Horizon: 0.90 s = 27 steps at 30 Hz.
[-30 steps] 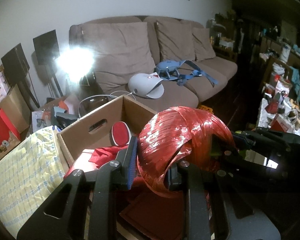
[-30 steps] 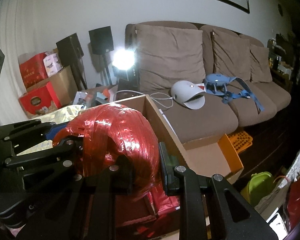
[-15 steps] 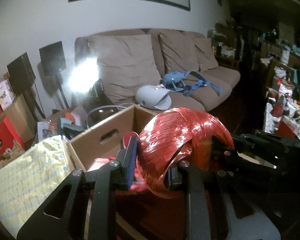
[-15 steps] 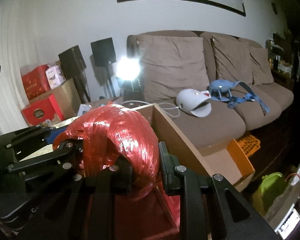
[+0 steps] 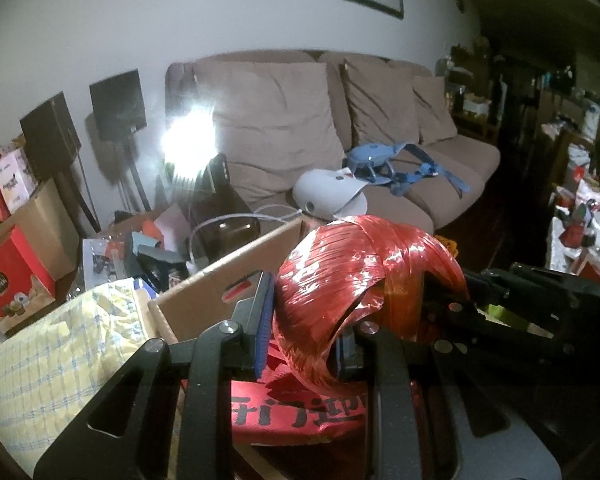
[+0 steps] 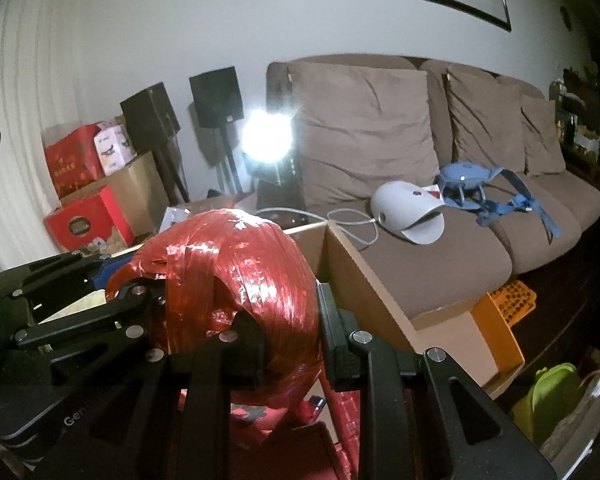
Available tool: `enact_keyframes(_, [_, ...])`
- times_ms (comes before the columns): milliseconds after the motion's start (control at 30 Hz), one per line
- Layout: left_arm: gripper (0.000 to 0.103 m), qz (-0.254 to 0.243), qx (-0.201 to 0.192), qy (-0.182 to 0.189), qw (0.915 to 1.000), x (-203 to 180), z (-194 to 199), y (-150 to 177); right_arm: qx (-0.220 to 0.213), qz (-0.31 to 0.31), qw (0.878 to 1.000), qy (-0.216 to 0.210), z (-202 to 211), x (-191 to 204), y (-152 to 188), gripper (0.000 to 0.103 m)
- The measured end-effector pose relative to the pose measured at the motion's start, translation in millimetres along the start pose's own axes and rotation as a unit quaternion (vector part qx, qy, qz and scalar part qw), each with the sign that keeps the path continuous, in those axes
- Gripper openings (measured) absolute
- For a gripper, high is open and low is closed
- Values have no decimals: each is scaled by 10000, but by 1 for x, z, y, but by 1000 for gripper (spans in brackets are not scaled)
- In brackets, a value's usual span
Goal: Organize objects
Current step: 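Lower the red ribbon ball into the cardboard box with both tools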
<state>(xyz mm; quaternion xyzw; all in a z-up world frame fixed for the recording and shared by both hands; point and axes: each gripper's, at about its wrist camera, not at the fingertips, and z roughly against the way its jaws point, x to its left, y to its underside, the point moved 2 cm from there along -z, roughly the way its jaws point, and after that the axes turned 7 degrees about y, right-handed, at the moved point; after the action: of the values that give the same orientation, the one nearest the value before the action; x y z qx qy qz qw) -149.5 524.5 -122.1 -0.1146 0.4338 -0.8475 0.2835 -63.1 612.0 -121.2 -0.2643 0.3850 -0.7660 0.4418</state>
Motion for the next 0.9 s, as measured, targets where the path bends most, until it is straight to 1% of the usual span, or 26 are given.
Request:
enact_keyframes(100, [22,148,166,76,9997,2,-11,4,136,20,9999,41,-8,-2,4,21])
enact_keyframes(333, [22,300,304,132,9990,6,-21,11,283,4,9996,50,-17,-4,9,20])
enact_keyframes(433, [24,407,422,202,9981,9,-24,13,338,22,9994,52,-19,-3,11,20])
enact_keyframes(567, [26,483,450,270,9975,13,-25,14,383,27,9992,72,-20,-2,12,20])
enact_keyframes(600, [27,498,462,268,9973,13,-24,15,396,19,9992,67,-20,-3,12,20])
enact_keyframes(667, [35,580,469,283,9968,15,-23,16,412,-3,9991,74,-21,-3,12,20])
enact_keyframes(767, [42,654,427,330,9964,19,-20,19,422,-17,9990,114,-22,-4,12,21])
enact_keyframes(900, [43,548,415,227,9974,16,-18,20,482,-29,9988,121,-26,-2,14,21])
